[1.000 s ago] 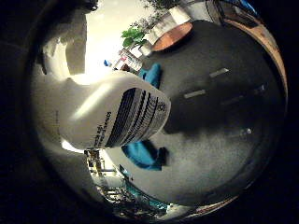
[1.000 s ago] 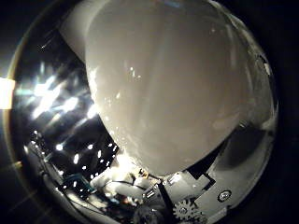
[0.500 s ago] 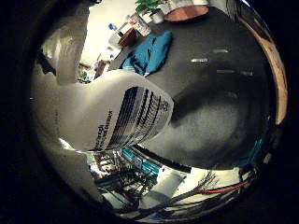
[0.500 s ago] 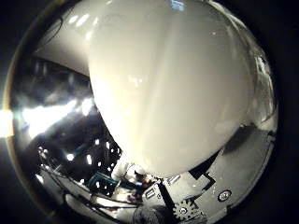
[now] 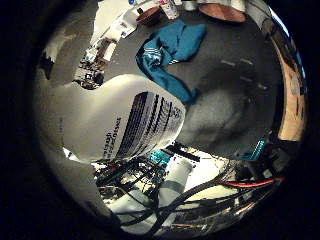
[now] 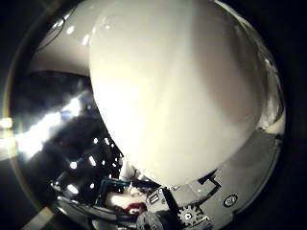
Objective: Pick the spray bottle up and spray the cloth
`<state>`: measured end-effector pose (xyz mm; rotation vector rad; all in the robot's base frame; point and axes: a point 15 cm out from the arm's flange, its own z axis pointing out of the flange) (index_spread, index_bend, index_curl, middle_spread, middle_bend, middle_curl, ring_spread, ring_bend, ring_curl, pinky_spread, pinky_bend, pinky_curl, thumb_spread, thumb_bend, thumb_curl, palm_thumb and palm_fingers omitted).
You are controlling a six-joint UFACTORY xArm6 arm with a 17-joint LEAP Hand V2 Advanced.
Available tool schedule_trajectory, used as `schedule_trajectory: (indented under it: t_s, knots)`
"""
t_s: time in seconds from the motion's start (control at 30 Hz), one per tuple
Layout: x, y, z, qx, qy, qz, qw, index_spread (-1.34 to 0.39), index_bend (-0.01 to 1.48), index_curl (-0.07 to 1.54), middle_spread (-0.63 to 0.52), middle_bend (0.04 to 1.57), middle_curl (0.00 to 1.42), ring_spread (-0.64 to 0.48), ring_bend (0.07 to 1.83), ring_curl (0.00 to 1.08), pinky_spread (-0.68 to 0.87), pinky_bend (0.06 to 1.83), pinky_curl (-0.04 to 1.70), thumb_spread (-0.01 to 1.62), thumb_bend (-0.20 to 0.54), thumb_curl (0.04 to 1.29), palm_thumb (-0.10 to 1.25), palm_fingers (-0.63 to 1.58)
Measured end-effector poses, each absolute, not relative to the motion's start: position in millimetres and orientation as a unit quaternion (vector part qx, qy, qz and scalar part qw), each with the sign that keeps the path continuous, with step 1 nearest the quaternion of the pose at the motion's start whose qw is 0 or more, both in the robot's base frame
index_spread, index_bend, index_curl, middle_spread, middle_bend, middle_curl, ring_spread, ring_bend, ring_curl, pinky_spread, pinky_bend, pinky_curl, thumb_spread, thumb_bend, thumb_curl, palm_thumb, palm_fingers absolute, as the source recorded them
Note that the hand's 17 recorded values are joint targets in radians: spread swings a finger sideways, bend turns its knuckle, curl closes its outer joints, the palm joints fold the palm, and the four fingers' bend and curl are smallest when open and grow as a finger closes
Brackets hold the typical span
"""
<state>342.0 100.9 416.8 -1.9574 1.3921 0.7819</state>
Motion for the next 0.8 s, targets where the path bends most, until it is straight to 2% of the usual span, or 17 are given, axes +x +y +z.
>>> schedule_trajectory:
  t_s: [0.13,0.4,0.8]
  knots:
    - [337,120,426,-0.730,0.526,0.316,0.301,-0.17,1.21,0.63,-0.09,1.34,0.58,-0.15,1.44,0.56,-0.19,1.04,1.21,1.16,-0.012,0.58,0.96,1.22]
    - [340,157,456,-0.683,0.508,0.375,0.366,-0.18,1.20,0.63,-0.09,1.34,0.58,-0.15,1.44,0.56,-0.21,1.02,1.23,1.16,-0.012,0.58,0.96,1.22]
    - [351,182,447,-0.572,0.506,0.467,0.446,-0.18,1.20,0.63,-0.09,1.34,0.58,-0.15,1.44,0.56,-0.21,1.01,1.25,1.17,-0.012,0.57,0.99,1.22]
